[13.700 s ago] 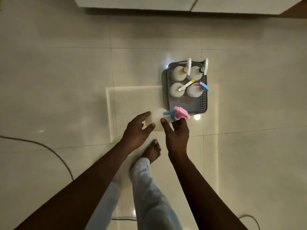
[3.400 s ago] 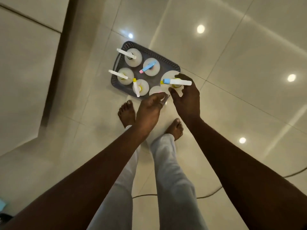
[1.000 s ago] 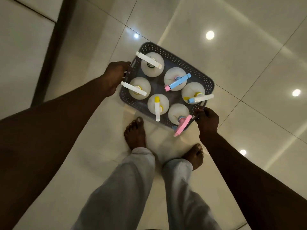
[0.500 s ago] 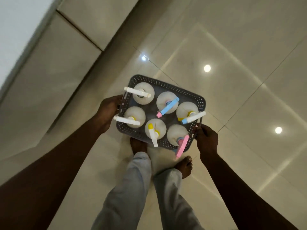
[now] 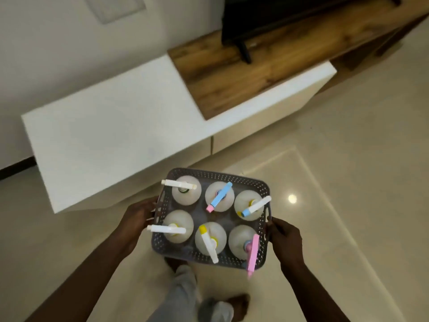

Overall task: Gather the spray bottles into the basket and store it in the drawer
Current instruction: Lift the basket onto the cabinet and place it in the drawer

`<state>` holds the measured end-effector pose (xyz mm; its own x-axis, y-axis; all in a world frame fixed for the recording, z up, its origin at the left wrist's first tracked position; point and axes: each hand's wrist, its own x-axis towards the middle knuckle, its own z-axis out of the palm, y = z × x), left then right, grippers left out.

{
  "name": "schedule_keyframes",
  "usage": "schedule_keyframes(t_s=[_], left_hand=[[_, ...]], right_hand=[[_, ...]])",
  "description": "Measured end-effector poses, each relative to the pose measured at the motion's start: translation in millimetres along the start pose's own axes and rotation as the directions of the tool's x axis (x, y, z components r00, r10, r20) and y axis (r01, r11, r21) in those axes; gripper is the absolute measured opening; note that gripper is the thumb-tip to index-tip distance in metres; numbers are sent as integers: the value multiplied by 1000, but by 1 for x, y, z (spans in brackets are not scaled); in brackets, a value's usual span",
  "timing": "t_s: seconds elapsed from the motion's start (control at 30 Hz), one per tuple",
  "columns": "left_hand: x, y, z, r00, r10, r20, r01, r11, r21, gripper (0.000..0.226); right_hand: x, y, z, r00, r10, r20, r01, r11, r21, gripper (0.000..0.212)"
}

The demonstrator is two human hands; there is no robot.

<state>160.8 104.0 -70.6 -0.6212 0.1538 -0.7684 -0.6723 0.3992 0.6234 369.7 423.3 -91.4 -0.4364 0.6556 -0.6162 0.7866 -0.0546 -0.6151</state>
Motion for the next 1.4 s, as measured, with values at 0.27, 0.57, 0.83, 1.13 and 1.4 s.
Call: schedule_keyframes(t_s=[0.27, 0.57, 0.83, 1.13, 1.4], left_hand=[[-23, 28, -81, 990, -59, -129, 23, 964, -265, 33], [10, 41, -166, 963, -81, -259, -38, 905, -424, 29], [52, 52, -209, 926, -84, -367, -99, 886, -453, 25], [110, 66, -232, 896, -101, -432, -137, 863, -486, 23], [133, 62, -241, 889, -99, -447, -146, 864, -481, 22]], right_hand=[[-2, -137, 35, 976, -167, 143, 179, 981, -78, 33], [35, -245, 126, 906, -296, 303, 341, 934, -107, 42], [86, -301, 208, 874, -273, 403, 350, 927, -132, 40], [136, -351, 277, 849, -293, 439, 384, 913, -134, 17], [150, -360, 304, 847, -315, 429, 403, 906, -129, 17]])
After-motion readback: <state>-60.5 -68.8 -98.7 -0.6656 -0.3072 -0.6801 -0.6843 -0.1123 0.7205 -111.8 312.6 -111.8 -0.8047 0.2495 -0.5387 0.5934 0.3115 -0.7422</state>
